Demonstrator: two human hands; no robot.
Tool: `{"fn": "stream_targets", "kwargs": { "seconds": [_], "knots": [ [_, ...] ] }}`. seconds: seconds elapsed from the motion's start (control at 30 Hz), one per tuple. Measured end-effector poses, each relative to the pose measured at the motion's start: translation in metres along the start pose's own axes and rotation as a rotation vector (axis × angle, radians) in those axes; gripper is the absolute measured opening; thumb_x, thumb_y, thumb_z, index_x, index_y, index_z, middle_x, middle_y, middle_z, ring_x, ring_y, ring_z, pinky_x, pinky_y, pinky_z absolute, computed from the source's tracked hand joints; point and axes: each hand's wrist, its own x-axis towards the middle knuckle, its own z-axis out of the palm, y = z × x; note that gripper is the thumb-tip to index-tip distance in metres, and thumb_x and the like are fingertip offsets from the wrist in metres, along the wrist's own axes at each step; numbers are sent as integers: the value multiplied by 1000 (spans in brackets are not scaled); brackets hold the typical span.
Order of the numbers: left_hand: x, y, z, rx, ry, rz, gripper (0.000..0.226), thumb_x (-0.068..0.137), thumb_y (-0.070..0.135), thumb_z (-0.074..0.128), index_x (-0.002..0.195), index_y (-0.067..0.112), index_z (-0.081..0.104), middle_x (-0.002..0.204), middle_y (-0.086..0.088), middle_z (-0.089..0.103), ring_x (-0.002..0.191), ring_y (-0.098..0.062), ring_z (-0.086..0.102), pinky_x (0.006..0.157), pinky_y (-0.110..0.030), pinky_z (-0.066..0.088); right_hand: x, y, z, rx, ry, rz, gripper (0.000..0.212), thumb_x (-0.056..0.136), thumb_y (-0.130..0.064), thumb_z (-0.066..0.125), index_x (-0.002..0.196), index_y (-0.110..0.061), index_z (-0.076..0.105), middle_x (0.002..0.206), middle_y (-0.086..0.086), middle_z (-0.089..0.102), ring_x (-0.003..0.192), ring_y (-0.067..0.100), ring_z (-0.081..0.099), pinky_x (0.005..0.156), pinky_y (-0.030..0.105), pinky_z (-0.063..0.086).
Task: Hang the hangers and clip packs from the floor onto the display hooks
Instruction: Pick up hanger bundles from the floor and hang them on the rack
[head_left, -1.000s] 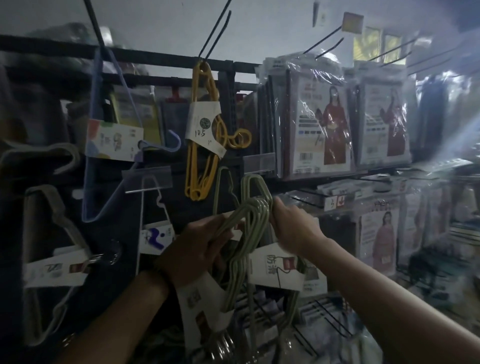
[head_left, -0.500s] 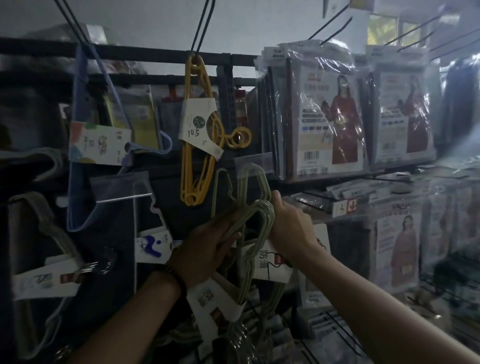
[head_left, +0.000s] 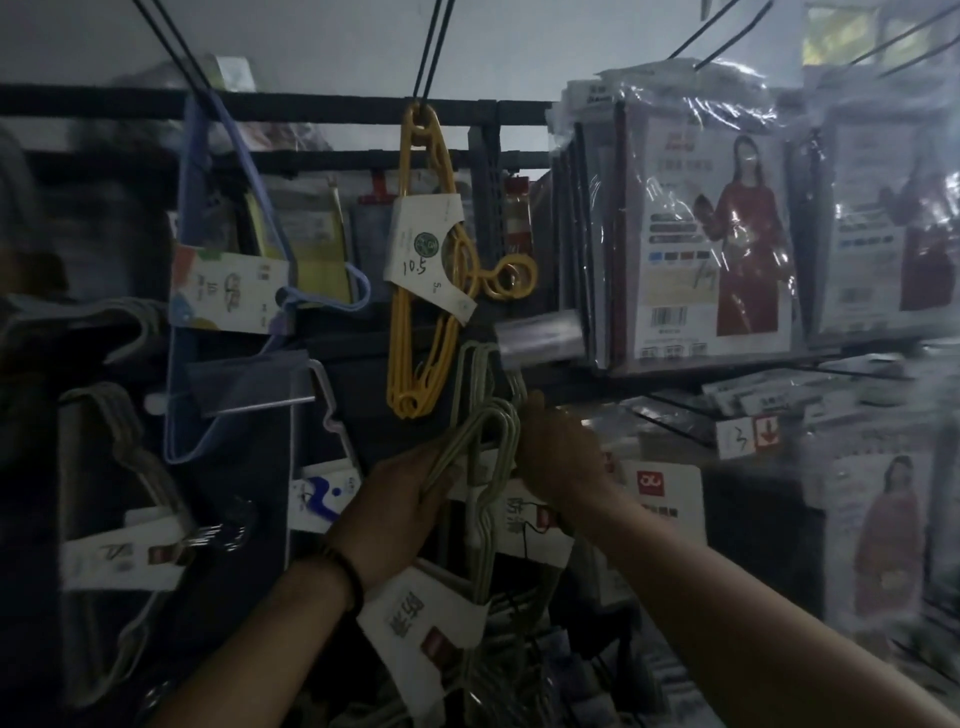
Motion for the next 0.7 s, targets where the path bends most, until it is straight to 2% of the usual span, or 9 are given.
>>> {"fn": "stream_targets", "kwargs": {
  "seconds": [0.1,0.17,0.27,0.37,0.43,0.5,0.57,0.63,0.7],
  "knots": [
    [-7,-3,-2,26,38,-47,24,108,35,46,123,52,55,106,35,61,101,21,57,86,1,38,18,-2,14,-70,-25,1,24,107,-28,46,122,-10,51,106,12,69,92,31,72,71,41,57],
    [-10,-4,-3,38,59,-64,27,110,30,46,115,56,52,104,36,60,99,18,59,81,0,40,32,-3,23,-134,-67,-15,25,106,-24,51,123,-5,55,112,16,66,97,31,71,75,41,60],
    [-13,-10,-1,23,61,-129,19,110,36,40,107,52,51,93,25,66,89,8,64,72,-8,43,50,-1,39,-144,-116,-44,30,106,-25,49,123,-2,58,115,19,66,101,34,71,77,42,59],
    [-10,-13,2,-18,67,-187,19,106,51,32,104,44,50,81,18,68,75,-3,66,64,-23,48,69,1,50,-145,-195,-32,27,102,-16,52,122,-1,62,117,19,66,107,36,71,77,39,56],
    [-9,-12,6,-34,77,-197,17,107,48,32,104,44,48,78,24,66,71,2,64,59,-14,41,78,-1,46,-119,-248,-42,26,103,-12,53,122,1,64,122,20,66,111,38,69,82,39,55],
    [-9,-9,9,-45,106,-205,14,110,40,34,109,44,48,74,20,64,72,8,63,59,-10,41,80,-1,38,-74,-296,-59,27,106,-13,50,122,0,65,123,21,66,111,39,69,85,42,56],
    [-9,-10,15,-69,114,-202,20,110,43,34,123,40,49,87,17,67,81,9,65,65,-11,46,72,0,26,-18,-288,-50,23,105,-16,49,118,-7,66,116,19,70,105,38,71,76,40,55],
    [-8,-14,23,-120,144,-212,31,107,51,34,130,39,50,101,12,71,88,1,68,76,-25,55,52,-1,9,98,-220,24,21,104,-25,47,107,-16,66,103,14,73,93,36,71,70,36,51],
    [-6,-17,29,-155,175,-225,40,104,57,33,132,37,52,103,8,73,89,-6,69,80,-36,58,20,-3,-9,280,-138,77,26,105,-32,44,92,-20,63,90,7,72,80,29,67,63,36,47]
  ]
}}
